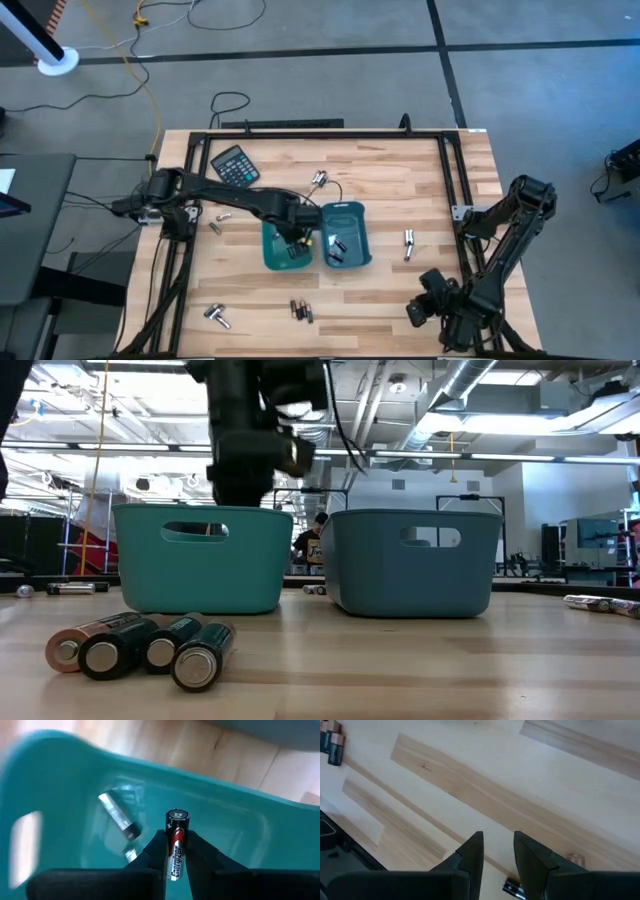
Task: Sort batteries
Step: Put the silver battery into the green bin, then put the black battery into the blue bin
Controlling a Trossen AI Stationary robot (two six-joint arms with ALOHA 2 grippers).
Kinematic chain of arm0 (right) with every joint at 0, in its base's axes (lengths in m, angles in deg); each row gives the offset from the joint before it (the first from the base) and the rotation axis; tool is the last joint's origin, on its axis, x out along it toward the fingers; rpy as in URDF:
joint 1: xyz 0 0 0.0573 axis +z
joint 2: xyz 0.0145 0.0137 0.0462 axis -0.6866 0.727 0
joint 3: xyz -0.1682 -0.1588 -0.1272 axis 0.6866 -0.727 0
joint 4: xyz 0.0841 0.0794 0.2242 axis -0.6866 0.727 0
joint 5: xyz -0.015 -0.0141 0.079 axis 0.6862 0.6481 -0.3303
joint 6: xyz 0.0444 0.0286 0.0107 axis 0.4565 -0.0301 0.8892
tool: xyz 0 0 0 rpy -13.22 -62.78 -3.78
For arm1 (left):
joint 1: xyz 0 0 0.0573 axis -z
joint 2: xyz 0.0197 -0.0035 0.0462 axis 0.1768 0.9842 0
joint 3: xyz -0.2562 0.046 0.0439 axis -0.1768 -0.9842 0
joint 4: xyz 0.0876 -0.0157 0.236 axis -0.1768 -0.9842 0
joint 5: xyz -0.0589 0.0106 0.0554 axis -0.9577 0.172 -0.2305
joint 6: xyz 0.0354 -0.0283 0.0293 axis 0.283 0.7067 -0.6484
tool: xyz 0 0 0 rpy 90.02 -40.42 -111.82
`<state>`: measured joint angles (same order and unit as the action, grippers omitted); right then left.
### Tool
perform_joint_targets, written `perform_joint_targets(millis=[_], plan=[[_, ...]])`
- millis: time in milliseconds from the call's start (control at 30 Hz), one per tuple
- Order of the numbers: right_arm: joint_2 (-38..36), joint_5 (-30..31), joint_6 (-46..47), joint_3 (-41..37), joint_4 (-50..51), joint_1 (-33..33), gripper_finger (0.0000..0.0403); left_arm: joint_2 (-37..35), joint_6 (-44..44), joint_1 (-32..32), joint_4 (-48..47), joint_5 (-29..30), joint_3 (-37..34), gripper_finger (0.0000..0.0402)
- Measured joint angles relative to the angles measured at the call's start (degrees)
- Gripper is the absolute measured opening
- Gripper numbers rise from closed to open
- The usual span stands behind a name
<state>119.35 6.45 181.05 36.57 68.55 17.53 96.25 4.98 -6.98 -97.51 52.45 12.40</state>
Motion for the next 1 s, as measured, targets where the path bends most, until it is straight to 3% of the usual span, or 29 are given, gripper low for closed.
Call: perform_joint_targets(millis=[133,333,467,700,1000], plan=[[0.00,-0.02,0.00,0.00,-0.64,-0.71,0.0125,2.95,-1.42,0.00,1.45,-0.56,0.00,0.0039],[0.00,-0.02,0.02,0.00,-0.70,-1.13,0.0125,4.15,-1.97,0.00,1.63,-1.45,0.00,0.0114],[0.00,-0.02,0.02,0.00,-0.79,-1.17,0.0125,4.17,-2.48,-0.13,2.32,-1.49,0.00,0.0143],[0.00,-0.02,0.00,0.00,-0.78,-1.74,0.0125,3.00,-2.32,-0.42,1.98,-1.50,0.00,0.0150],[0.00,-0.03,-0.02,0.02,-1.16,-1.76,0.0125,-8.47,3.42,-0.29,1.48,0.10,0.02,0.0142]])
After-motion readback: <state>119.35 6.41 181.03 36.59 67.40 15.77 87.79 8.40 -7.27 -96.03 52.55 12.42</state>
